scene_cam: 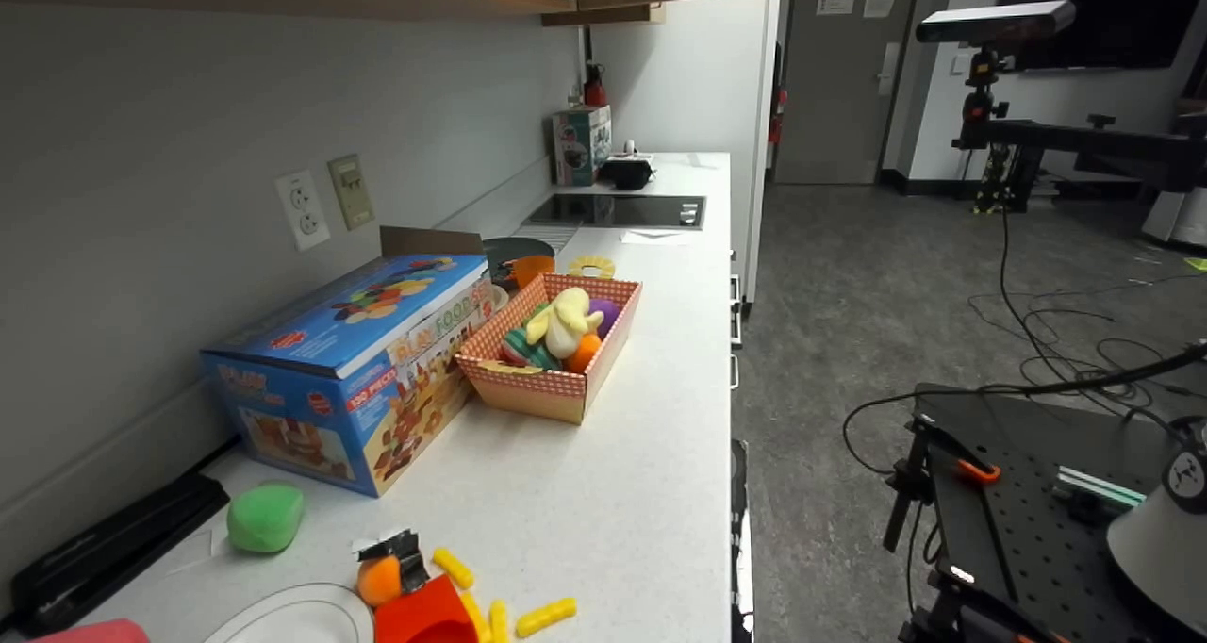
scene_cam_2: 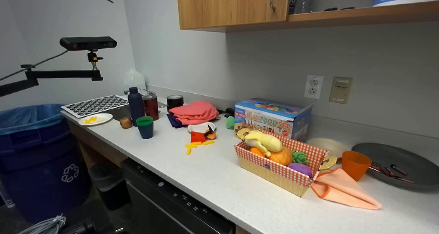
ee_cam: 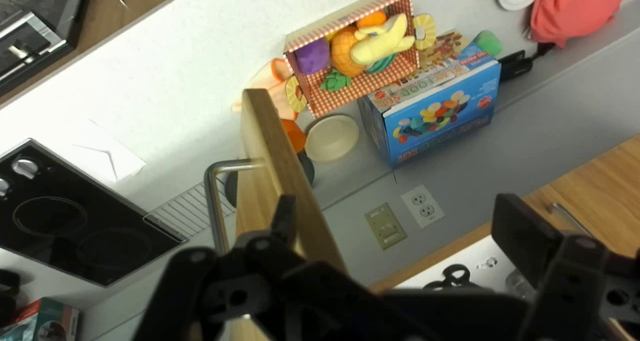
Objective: Close the cupboard completely
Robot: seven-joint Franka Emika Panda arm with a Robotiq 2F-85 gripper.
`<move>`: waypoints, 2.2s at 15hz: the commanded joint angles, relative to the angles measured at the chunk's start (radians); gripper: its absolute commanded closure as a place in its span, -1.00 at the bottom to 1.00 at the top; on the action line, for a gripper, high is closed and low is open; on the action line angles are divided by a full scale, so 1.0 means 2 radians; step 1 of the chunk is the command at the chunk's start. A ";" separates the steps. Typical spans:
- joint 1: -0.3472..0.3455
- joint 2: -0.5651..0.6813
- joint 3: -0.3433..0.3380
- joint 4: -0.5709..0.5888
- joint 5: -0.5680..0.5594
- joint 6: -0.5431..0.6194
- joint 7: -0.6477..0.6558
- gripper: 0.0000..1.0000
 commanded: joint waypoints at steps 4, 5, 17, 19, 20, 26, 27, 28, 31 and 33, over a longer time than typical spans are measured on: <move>0.001 0.058 -0.011 0.076 -0.060 -0.055 -0.072 -1.00; 0.000 0.058 -0.011 0.074 -0.059 -0.038 -0.080 -1.00; 0.005 -0.007 0.005 -0.016 -0.031 0.202 -0.010 -1.00; 0.006 -0.014 0.011 -0.027 -0.025 0.211 0.016 -1.00; 0.007 -0.019 0.014 -0.035 -0.020 0.217 0.028 -1.00; 0.013 -0.044 0.047 -0.074 0.004 0.253 0.091 -1.00; 0.014 -0.048 0.054 -0.080 0.007 0.261 0.099 -1.00; 0.016 -0.052 0.061 -0.086 0.010 0.267 0.108 -1.00; 0.025 -0.054 0.083 -0.095 0.014 0.286 0.136 -1.00; 0.033 -0.052 0.096 -0.098 0.016 0.300 0.155 -1.00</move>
